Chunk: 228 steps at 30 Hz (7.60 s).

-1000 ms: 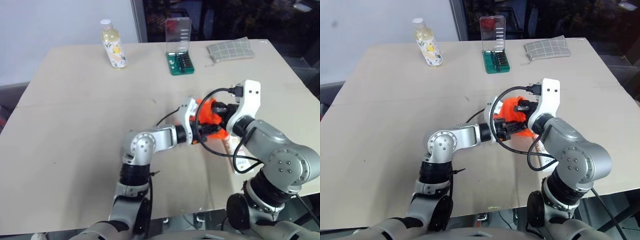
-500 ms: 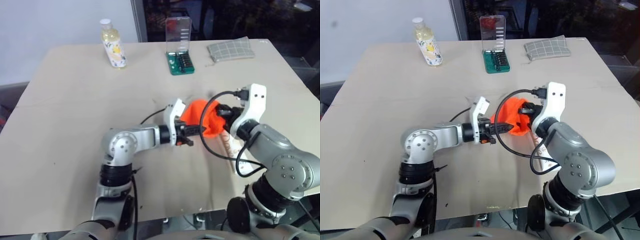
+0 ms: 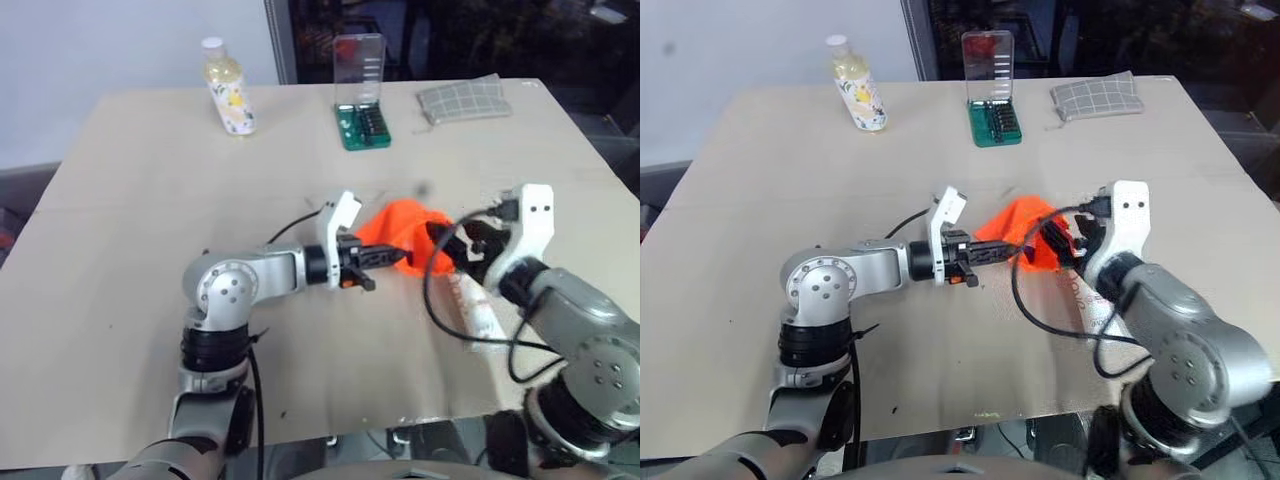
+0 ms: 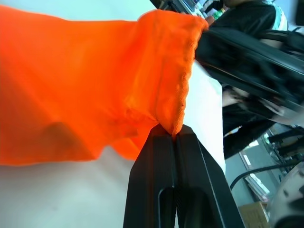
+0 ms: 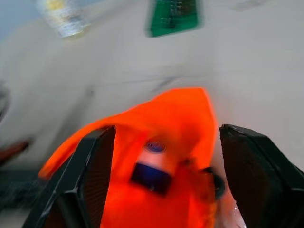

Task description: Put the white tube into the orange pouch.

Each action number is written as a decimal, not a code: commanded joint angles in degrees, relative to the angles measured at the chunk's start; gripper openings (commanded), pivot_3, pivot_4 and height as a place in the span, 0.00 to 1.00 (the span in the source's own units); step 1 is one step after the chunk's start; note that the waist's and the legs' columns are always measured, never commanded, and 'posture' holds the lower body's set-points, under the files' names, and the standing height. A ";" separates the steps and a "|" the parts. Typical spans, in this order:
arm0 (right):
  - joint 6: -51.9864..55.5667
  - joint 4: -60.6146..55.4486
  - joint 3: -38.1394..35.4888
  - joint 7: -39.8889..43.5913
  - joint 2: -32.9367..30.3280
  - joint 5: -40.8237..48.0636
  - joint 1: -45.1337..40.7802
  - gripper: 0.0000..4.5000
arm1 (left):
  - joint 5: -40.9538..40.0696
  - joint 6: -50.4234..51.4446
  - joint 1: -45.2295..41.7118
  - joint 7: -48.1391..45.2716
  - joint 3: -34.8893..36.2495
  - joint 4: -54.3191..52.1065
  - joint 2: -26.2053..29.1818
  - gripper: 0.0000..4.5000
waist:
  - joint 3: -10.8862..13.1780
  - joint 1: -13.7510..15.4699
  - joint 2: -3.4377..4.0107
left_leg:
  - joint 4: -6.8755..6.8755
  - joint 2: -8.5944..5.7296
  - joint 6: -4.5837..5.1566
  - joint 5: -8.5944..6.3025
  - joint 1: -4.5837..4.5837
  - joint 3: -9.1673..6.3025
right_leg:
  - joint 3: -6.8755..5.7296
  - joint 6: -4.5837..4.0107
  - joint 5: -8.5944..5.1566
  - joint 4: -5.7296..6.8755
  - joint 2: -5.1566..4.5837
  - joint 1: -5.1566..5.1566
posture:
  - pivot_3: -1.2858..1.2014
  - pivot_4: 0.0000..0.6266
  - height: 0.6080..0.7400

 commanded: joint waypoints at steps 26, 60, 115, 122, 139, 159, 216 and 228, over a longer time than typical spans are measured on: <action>-61.70 -1.26 33.39 -22.13 -63.18 -42.20 68.21 0.73 | -0.42 -2.05 -1.29 -0.65 -0.66 1.43 -0.63 0.00 | 0.01 2.63 -0.22 | 0.29 0.07 0.09 0.07 -0.35 -0.24 | -0.22 0.31 -0.19 -0.18 -0.13 -0.02 | 0.52 0.24 1.00; -97.37 22.61 22.37 -25.94 -29.72 -68.09 64.96 0.01 | -0.48 -2.30 -0.73 0.34 -0.61 0.96 -1.85 0.00 | -0.38 1.92 -0.49 | 0.18 0.30 -0.59 0.17 0.20 -0.36 | -0.50 0.03 -0.30 -0.04 -0.21 0.31 | 0.52 0.24 1.00; -119.52 16.20 8.33 -2.33 -15.41 -63.17 58.21 0.01 | 0.38 -4.44 -0.94 -3.42 -4.47 2.41 -1.74 0.00 | -0.37 2.29 -0.01 | 0.23 0.30 -0.48 0.23 0.29 -0.35 | -0.42 -0.05 -0.32 0.13 -0.11 0.31 | 0.52 0.24 1.00; -114.64 17.30 10.61 -1.49 -13.84 -68.11 54.34 0.01 | 0.60 -4.47 -1.08 -3.29 -4.51 2.30 -1.84 0.00 | -0.37 2.37 0.00 | 0.24 0.29 -0.44 0.26 0.28 -0.36 | -0.43 -0.06 -0.31 0.17 -0.08 0.31 | 0.52 0.24 1.00; -112.43 14.59 12.45 -1.53 -12.09 -69.52 54.32 0.01 | 0.34 -4.35 -1.12 -3.06 -4.52 2.28 -2.08 0.00 | -0.38 2.26 0.01 | 0.30 0.27 -0.46 0.26 0.32 -0.34 | -0.40 -0.06 -0.31 0.29 -0.09 0.31 | 0.52 0.24 1.00; -97.92 10.18 23.28 5.63 -5.51 -79.39 50.64 0.01 | 1.17 -5.40 -2.70 -3.68 -5.74 3.55 -2.47 0.00 | -0.38 2.30 0.01 | 0.33 0.27 -0.51 0.24 0.32 -0.34 | -0.40 -0.06 -0.31 0.35 -0.09 0.30 | 0.52 0.24 1.00; -107.80 28.23 30.82 1.40 -21.54 -68.37 35.45 0.02 | 2.21 -5.91 -2.52 -4.01 -5.54 3.99 -1.93 0.00 | -0.38 2.19 -0.02 | 0.37 0.25 -0.35 0.35 0.33 -0.34 | -0.37 -0.09 -0.30 0.47 -0.08 0.27 | 0.52 0.24 1.00; -121.58 33.93 27.71 0.69 -32.67 -66.74 34.25 0.02 | 2.27 -6.14 -2.60 -4.71 -5.67 3.84 -1.26 0.00 | -0.37 2.18 -0.04 | 0.38 0.23 -0.35 0.36 0.36 -0.30 | -0.34 -0.08 -0.30 0.46 -0.07 0.30 | 0.52 0.24 1.00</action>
